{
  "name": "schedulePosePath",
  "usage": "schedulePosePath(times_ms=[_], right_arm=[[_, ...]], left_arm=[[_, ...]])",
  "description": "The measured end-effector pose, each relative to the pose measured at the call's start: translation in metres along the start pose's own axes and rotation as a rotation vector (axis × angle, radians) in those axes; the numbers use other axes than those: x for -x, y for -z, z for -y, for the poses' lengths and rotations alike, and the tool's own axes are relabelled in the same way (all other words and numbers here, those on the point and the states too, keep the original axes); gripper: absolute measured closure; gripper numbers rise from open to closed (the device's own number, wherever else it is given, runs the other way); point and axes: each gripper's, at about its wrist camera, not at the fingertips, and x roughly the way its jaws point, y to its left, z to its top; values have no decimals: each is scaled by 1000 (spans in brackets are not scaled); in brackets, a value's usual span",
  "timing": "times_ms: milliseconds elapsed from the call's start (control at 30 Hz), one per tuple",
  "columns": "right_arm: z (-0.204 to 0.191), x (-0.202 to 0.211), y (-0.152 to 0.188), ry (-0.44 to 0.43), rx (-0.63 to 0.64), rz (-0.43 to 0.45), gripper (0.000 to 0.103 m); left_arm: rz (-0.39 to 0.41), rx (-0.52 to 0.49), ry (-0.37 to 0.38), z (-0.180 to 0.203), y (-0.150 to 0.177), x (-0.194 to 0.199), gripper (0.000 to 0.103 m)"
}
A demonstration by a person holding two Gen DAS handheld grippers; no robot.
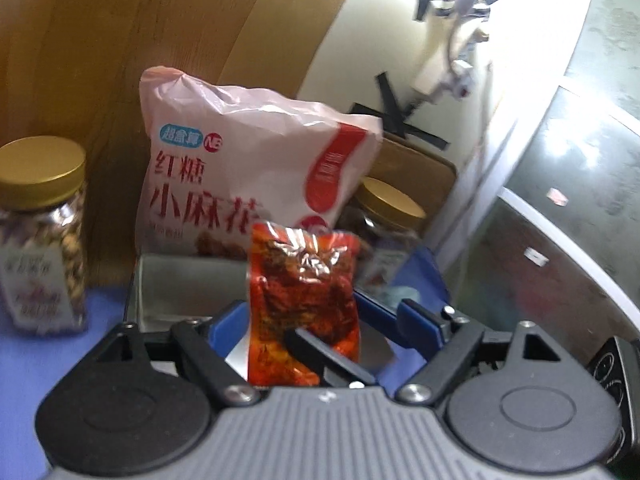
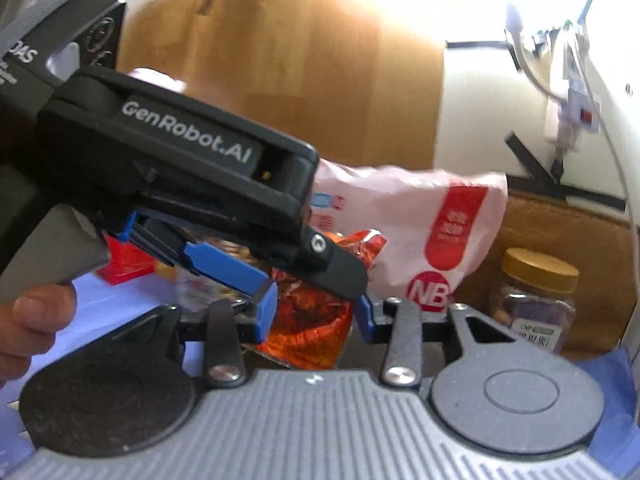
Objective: Organize snacks
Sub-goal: 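Lower the red snack pack into the open black tin and open the left gripper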
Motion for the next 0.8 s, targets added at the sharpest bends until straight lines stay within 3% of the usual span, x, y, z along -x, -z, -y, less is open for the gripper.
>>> schedulePosePath(times_ms=[100, 167, 267, 367, 467, 533, 600, 633, 800], right_arm=[[20, -18, 8, 5, -48, -49, 51], [30, -10, 15, 22, -82, -40, 51], [50, 6, 23, 66, -185, -29, 51], [72, 10, 30, 104, -274, -60, 51], [75, 8, 41, 69, -354, -130, 51], [75, 5, 47, 44, -405, -146, 41], [73, 0, 49, 36, -419, -151, 38], [72, 0, 49, 36, -416, -161, 38], [74, -3, 48, 20, -457, -182, 38]], left_arm=[[-33, -9, -61, -12, -4, -17, 16], [-2, -12, -62, -22, -1, -8, 16], [43, -3, -144, -38, 2, 8, 16], [10, -17, -264, -50, 7, 7, 16], [-62, -2, -314, -59, 15, -5, 16], [-106, 11, -337, -61, 20, -16, 21], [-153, 45, -311, -64, 26, -24, 37], [-177, 87, -279, -66, 27, -26, 36], [-187, 71, -344, -51, 34, -21, 38]])
